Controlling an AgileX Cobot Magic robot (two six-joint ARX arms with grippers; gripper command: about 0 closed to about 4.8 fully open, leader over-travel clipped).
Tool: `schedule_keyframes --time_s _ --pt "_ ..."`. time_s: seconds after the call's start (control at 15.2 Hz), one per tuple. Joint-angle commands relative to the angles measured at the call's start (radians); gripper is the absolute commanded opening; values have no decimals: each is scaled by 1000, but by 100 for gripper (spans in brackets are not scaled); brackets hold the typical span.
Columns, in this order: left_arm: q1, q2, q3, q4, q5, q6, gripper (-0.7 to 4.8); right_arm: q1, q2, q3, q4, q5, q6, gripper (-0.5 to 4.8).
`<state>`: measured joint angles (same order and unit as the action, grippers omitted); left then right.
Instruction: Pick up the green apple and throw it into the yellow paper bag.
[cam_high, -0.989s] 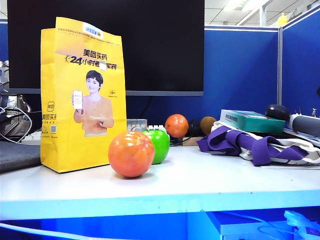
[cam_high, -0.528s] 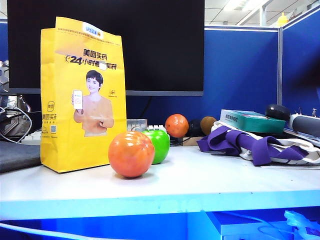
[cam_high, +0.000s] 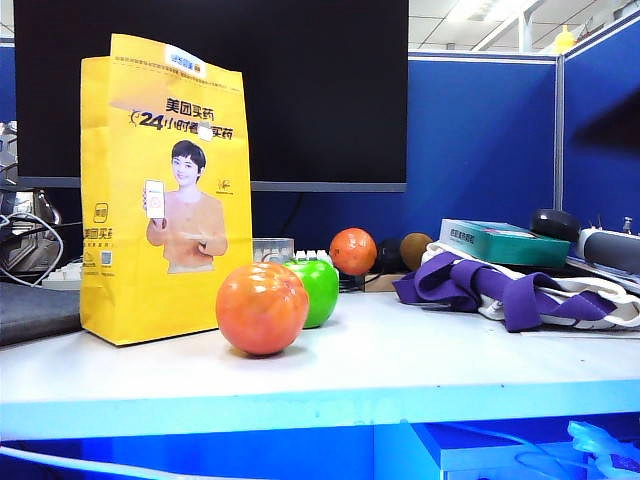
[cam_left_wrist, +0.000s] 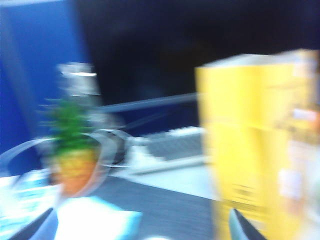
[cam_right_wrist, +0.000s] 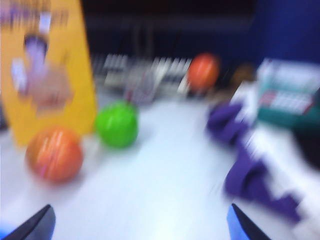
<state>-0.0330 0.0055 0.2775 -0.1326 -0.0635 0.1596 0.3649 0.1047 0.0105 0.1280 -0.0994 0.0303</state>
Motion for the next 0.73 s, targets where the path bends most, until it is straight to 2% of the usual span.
schedule_keyframes --time_s 0.07,0.26,0.73 --pt "46 -1 2 31 -3 -3 479 -49 -85 -9 -27 5 3 479" --pt "47 -1 -40 54 -3 -3 479 -93 -103 -9 -74 5 3 479" --pt "46 -1 -50 -148 -1 -3 479 -92 -103 -8 -82 4 3 479"
